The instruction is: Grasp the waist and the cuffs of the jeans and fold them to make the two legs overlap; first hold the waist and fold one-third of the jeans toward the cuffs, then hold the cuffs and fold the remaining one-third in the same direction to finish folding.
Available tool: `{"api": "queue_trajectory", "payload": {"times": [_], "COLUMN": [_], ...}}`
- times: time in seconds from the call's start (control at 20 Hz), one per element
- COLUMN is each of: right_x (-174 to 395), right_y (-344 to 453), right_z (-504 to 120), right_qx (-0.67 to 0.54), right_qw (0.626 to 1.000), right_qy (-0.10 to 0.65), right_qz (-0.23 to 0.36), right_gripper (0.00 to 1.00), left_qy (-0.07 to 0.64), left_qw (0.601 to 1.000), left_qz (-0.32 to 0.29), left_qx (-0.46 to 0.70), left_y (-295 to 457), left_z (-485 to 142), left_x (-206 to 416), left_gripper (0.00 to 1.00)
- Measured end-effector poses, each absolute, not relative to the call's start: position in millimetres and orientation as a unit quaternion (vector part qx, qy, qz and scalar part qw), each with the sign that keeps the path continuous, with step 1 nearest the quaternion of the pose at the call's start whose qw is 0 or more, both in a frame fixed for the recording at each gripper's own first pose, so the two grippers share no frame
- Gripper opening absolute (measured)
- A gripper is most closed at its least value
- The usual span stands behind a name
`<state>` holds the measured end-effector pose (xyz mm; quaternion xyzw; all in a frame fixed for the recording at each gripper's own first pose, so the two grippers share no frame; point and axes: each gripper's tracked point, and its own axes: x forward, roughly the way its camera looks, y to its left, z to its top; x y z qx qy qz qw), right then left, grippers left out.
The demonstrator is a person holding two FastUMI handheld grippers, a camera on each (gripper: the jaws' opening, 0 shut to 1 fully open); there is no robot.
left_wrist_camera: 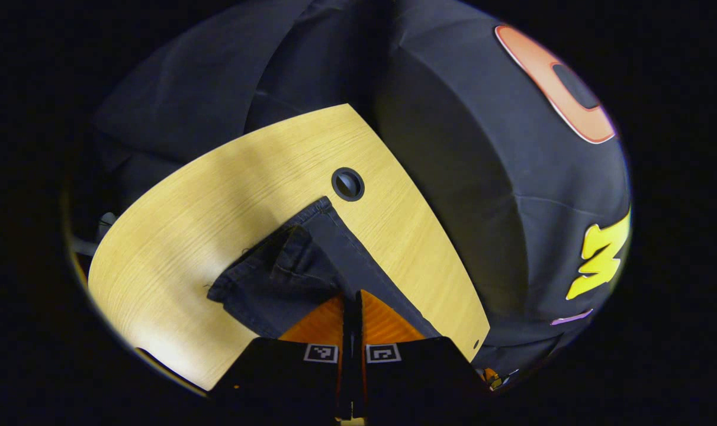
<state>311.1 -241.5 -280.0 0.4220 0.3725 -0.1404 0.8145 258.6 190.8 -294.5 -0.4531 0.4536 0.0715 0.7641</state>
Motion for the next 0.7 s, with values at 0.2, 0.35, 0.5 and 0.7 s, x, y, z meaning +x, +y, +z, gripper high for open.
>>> {"api": "queue_trajectory", "payload": {"times": [0.2, 0.35, 0.5, 0.7], "right_x": [328, 337, 343, 336], "right_y": [-237, -237, -234, -219], "right_z": [-312, -338, -347, -341], "right_qx": [0.407, 0.404, 0.405, 0.367], "right_qw": [0.812, 0.806, 0.806, 0.821], "right_qy": [0.39, 0.397, 0.395, 0.414], "right_qz": [-0.151, -0.171, -0.174, -0.139], "right_gripper": [0.01, 0.01, 0.1, 0.66], "left_qy": [0.475, 0.489, 0.491, 0.489], "left_qw": [0.751, 0.74, 0.742, 0.765], "left_qz": [0.083, 0.09, 0.084, 0.092], "left_qx": [-0.45, -0.453, -0.448, -0.409], "left_y": [187, 188, 194, 212], "left_z": [-331, -346, -336, -299], "left_x": [267, 266, 267, 259], "left_gripper": [0.03, 0.05, 0.14, 0.76]}}
